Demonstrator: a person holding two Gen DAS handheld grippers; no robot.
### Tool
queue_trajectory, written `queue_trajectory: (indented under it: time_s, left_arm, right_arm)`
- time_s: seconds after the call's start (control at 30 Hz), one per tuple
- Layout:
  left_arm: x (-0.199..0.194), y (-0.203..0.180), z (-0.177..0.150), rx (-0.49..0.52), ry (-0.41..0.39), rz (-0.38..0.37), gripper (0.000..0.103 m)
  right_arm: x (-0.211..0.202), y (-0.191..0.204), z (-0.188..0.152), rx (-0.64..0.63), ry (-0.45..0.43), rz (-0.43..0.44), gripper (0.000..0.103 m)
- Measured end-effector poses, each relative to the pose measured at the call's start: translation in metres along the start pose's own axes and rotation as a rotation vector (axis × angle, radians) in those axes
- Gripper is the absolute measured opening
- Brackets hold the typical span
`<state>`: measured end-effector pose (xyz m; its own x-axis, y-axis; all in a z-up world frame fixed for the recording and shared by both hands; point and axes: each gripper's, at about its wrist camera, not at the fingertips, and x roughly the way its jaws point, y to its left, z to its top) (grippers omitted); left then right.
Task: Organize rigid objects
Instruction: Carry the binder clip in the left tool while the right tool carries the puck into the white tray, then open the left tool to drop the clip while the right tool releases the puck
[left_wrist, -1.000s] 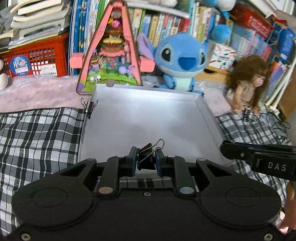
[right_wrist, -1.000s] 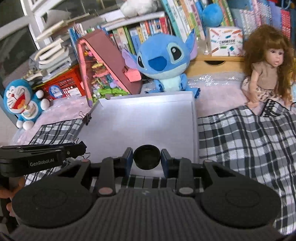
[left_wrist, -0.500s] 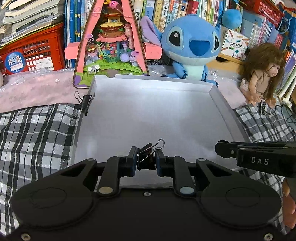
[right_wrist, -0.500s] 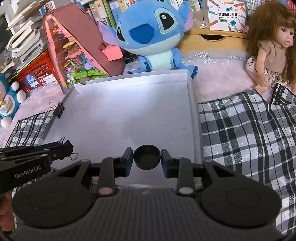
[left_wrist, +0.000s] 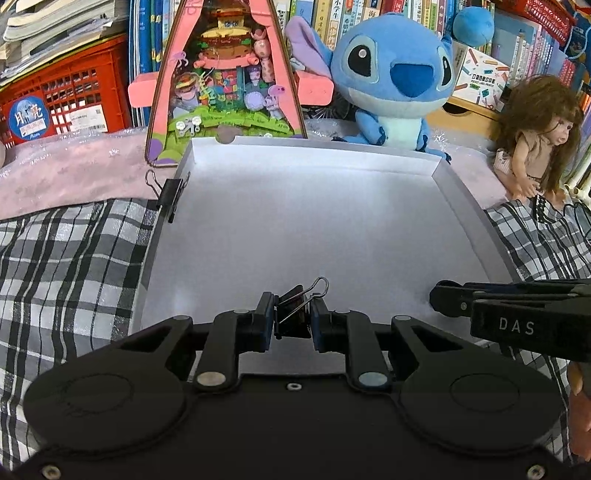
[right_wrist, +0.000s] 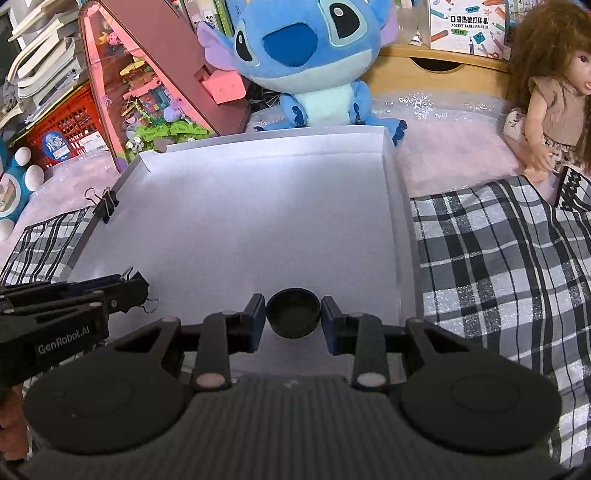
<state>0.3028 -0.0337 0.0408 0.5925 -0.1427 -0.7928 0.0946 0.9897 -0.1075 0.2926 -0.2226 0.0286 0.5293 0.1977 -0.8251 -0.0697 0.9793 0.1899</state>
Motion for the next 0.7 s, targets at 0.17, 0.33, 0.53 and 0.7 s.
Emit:
queue_trajectory:
  time_s: [0.17, 0.33, 0.53, 0.7]
  left_arm:
    - [0.0044, 0.0030, -0.0024, -0.008, 0.003, 0.002, 0.019]
    - [0.0045, 0.0032, -0.0027, -0.009, 0.000, 0.002, 0.019]
    - [0.0043, 0.0029, -0.0027, -0.007, -0.003, 0.000, 0.020]
    - [0.0033, 0.0036, -0.0038, -0.018, 0.002, -0.006, 0.020]
  right_arm:
    - [0.0032, 0.0019, -0.0006, -0.014, 0.004, -0.009, 0.038]
    - [0.0041, 0.0035, -0.0007, -0.021, 0.000, -0.012, 0.038]
    - [0.0053, 0.0052, -0.0022, -0.034, -0.004, -0.018, 0.041]
    - [0.0050, 0.0051, -0.0027, -0.030, -0.008, -0.017, 0.053]
